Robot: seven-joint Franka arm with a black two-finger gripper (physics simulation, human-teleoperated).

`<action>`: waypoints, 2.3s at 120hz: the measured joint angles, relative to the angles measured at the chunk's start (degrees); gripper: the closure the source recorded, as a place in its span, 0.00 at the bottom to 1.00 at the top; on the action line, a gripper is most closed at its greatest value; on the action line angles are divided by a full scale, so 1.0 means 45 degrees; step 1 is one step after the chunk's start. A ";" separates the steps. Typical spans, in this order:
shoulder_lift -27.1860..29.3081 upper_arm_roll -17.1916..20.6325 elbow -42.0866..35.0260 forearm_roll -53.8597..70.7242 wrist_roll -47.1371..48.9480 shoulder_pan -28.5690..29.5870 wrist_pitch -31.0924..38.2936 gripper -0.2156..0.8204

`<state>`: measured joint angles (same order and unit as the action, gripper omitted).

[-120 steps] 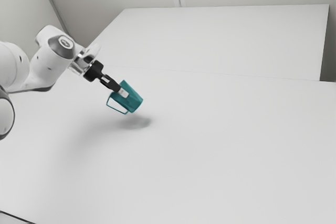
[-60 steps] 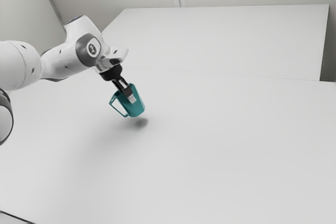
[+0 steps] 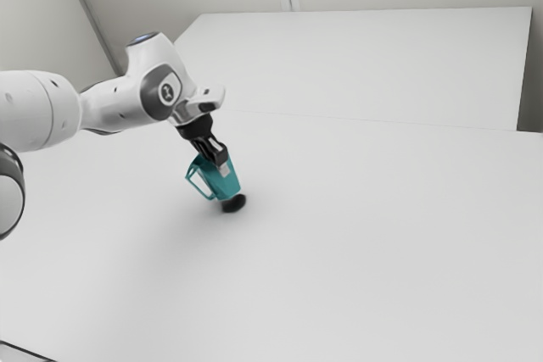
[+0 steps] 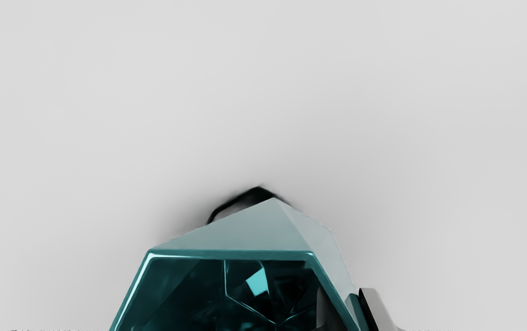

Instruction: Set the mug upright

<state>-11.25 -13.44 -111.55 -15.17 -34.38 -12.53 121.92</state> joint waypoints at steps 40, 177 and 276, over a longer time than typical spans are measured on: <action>-0.0327 0.0044 -0.0046 0.0523 0.1368 -0.0119 0.0477 0.97; 0.1852 0.0198 0.1178 0.2587 0.3471 -0.0026 -0.1110 0.24; 0.2917 -0.0255 0.4167 0.4999 0.4126 0.0921 -0.4859 0.23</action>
<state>1.87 -14.58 -92.80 7.33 -15.81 -8.39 100.05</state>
